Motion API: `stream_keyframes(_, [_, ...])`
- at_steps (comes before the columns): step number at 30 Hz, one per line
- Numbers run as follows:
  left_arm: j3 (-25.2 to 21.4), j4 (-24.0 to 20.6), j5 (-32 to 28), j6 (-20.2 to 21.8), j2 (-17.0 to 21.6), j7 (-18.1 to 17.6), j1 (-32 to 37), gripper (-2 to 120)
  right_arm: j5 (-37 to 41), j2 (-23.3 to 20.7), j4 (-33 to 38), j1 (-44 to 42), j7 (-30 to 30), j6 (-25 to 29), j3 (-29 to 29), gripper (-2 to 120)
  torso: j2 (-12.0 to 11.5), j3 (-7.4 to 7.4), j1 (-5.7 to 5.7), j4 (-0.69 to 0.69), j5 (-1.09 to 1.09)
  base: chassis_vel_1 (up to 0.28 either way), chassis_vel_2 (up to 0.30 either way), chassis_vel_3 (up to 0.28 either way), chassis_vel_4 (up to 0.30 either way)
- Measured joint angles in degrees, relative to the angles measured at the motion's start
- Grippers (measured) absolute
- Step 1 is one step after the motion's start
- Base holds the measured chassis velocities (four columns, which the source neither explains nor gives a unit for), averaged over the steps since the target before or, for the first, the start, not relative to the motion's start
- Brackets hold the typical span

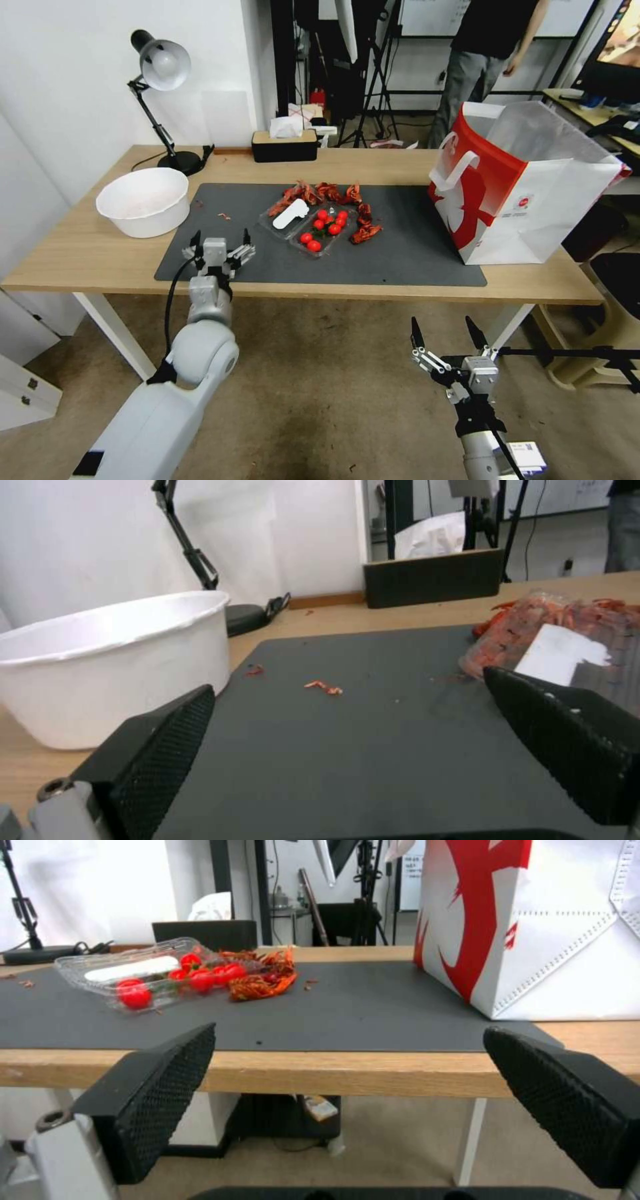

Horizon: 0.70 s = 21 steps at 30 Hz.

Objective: Pick up the trash from the table and place it into the takeout bag.

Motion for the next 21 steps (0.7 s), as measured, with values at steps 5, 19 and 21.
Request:
stream_keyframes(5, [-1.59,-2.31,-0.37,-2.07,-0.34,1.97,4.14,100,0.23,-0.42,0.0,-0.03,-0.02,0.27,0.05,100,0.0,0.0,0.0,-0.02,-0.01,0.0,0.0,0.0,0.0])
stream_keyframes(19, [-5.94,-4.94,0.76,-5.86,-1.0,6.84,10.93,100,0.53,-0.66,-0.06,0.75,-0.15,0.44,0.05,100,0.0,0.0,0.0,-0.01,0.0,0.0,0.0,0.0,0.0])
stream_keyframes(21, [-5.94,-4.94,0.76,-5.86,-1.0,6.84,10.93,100,0.54,-0.67,-0.08,0.78,-0.16,0.44,0.04,100,0.0,0.0,0.0,-0.01,-0.01,0.0,0.0,0.0,0.0])
